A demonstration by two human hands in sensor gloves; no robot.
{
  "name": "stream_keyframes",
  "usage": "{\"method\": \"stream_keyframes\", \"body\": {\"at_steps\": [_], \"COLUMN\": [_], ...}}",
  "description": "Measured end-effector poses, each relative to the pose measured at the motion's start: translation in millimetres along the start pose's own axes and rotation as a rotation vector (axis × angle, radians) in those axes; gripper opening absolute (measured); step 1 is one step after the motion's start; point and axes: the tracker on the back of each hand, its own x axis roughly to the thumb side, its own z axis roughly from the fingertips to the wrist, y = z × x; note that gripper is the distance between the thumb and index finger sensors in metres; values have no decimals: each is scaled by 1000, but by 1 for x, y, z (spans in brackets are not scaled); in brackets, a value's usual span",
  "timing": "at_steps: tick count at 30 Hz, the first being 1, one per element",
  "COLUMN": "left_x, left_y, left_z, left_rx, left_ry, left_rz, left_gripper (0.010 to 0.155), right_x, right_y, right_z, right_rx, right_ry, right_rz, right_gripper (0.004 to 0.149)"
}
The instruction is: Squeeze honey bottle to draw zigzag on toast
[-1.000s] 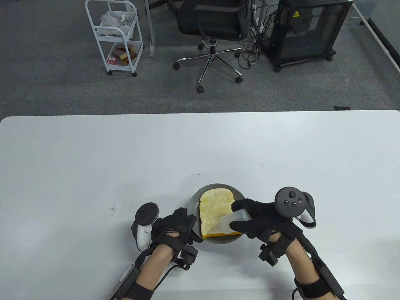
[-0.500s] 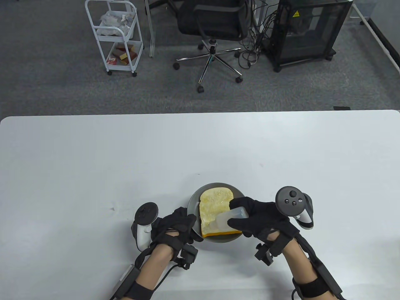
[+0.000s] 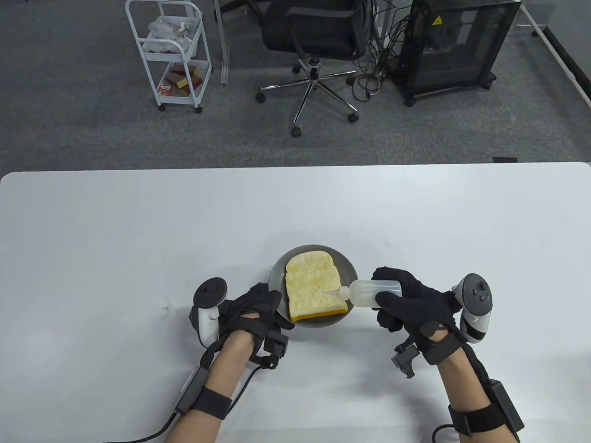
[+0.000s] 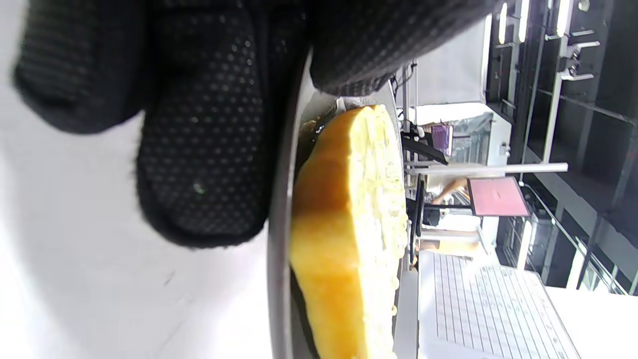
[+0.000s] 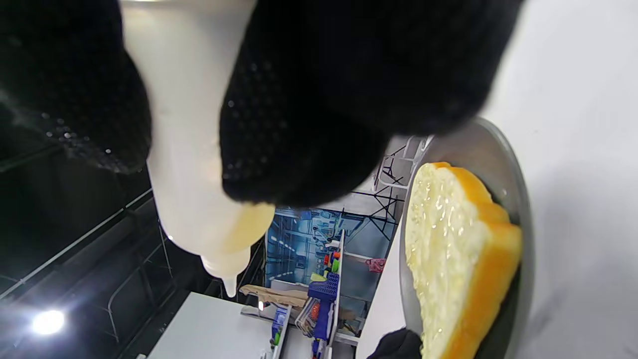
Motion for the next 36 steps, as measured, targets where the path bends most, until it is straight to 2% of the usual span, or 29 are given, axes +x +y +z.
{"method": "stream_keyframes", "body": {"at_steps": [4, 11, 20, 30, 33, 36], "left_x": [5, 5, 3, 8, 12, 20], "left_y": [0, -8, -12, -12, -12, -6], "left_z": [-19, -46, -60, -60, -51, -31], "left_rx": [46, 69, 108, 169, 204, 205], "left_ry": [21, 66, 105, 123, 97, 72], "left_rz": [-47, -65, -87, -146, -202, -328], "left_gripper": [48, 48, 48, 50, 59, 64], "right_x": [-1, -3, 2, 1, 1, 2], "right_y": [-5, -4, -5, -1, -3, -4], "right_z": [3, 4, 6, 6, 6, 7], "right_rx": [-67, -75, -78, -62, -68, -69], "right_ry": [-37, -90, -113, -97, -101, -101], "right_rz": [-37, -149, -188, -180, -169, -174], "right_gripper": [74, 74, 74, 74, 74, 74]}}
